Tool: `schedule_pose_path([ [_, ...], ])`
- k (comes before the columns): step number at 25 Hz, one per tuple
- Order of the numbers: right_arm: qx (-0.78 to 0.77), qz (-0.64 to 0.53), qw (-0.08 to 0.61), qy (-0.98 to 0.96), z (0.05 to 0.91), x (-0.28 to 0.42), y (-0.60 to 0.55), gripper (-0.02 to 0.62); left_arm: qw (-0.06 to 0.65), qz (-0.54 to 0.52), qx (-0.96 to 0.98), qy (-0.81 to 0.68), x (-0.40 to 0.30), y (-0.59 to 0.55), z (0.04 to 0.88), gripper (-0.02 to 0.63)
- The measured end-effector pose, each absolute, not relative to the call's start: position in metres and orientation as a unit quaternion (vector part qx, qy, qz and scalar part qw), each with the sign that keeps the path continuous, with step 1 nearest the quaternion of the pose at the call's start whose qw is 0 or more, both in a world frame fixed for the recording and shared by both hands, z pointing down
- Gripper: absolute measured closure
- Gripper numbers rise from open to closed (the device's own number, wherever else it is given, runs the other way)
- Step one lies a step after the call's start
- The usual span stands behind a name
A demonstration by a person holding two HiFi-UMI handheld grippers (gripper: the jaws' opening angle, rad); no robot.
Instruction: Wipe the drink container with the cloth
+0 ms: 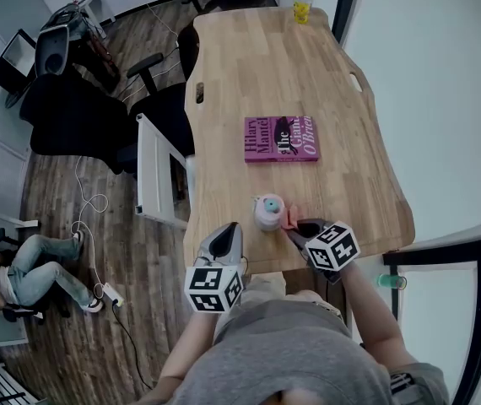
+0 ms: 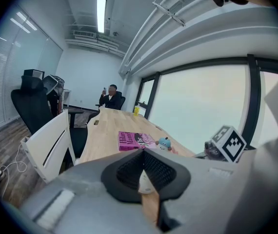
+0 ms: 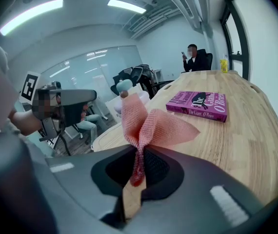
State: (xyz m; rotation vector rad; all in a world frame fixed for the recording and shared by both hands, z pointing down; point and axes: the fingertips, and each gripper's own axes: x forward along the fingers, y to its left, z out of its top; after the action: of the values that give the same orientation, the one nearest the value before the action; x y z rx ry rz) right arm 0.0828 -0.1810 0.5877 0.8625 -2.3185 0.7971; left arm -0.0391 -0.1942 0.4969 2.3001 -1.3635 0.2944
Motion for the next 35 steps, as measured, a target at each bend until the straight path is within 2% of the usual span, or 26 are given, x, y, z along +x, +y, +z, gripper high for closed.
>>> schedule_pose_path([
  [17, 0.296, 0.291, 0.365, -0.833, 0.648, 0.08, -0.184, 0.571, 0.231, 0.112, 0.83, -0.496, -0.043, -0.2, 0.503, 0.603],
  [29, 0.309, 0.296, 0.401, -0.81, 0.683, 0.084, -0.183, 0.571, 0.23, 0.118, 0.827, -0.5, -0.049, -0.193, 0.507, 0.603],
  [35, 0.324, 0.296, 0.395, -0.807, 0.685, 0.084, -0.184, 0.571, 0.23, 0.116, 0.825, -0.502, -0.053, -0.184, 0.508, 0.603],
])
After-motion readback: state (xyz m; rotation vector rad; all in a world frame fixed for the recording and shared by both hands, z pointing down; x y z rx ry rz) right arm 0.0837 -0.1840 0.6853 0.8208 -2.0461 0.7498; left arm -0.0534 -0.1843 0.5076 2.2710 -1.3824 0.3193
